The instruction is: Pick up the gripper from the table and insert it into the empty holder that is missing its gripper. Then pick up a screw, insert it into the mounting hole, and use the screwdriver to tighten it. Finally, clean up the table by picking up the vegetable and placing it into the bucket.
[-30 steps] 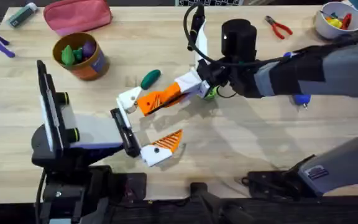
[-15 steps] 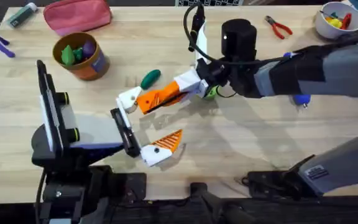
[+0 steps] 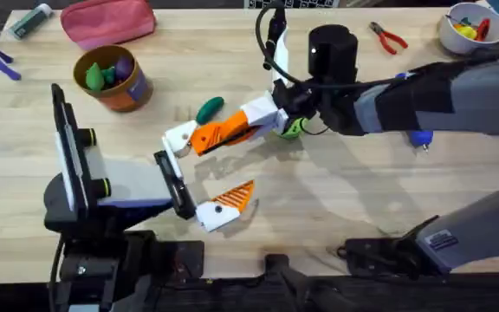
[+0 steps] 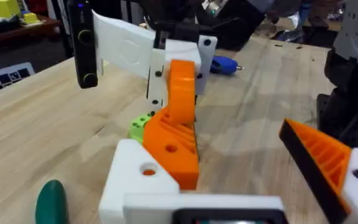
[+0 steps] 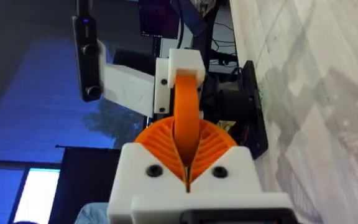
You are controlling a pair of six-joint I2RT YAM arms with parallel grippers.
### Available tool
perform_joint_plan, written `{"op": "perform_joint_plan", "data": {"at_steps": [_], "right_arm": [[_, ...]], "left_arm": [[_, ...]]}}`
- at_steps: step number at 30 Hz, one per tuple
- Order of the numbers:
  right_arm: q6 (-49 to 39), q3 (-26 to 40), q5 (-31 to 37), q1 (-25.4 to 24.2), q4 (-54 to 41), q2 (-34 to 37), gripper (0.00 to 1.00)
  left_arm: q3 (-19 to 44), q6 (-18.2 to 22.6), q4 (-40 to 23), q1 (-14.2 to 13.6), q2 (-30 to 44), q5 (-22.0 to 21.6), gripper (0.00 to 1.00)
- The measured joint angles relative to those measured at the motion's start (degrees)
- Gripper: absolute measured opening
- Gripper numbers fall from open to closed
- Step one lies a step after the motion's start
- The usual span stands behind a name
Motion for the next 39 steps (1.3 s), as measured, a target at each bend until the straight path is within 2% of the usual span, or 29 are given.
{"op": "perform_joint_plan", "data": {"at_steps": [39], "right_arm": [[2.7,1.7,6.0,3.7,-0.3,0.0,0.009]], "left_arm": [[0.0,0.0,0.0,0.2,0.0,-0.2,0.987]]}}
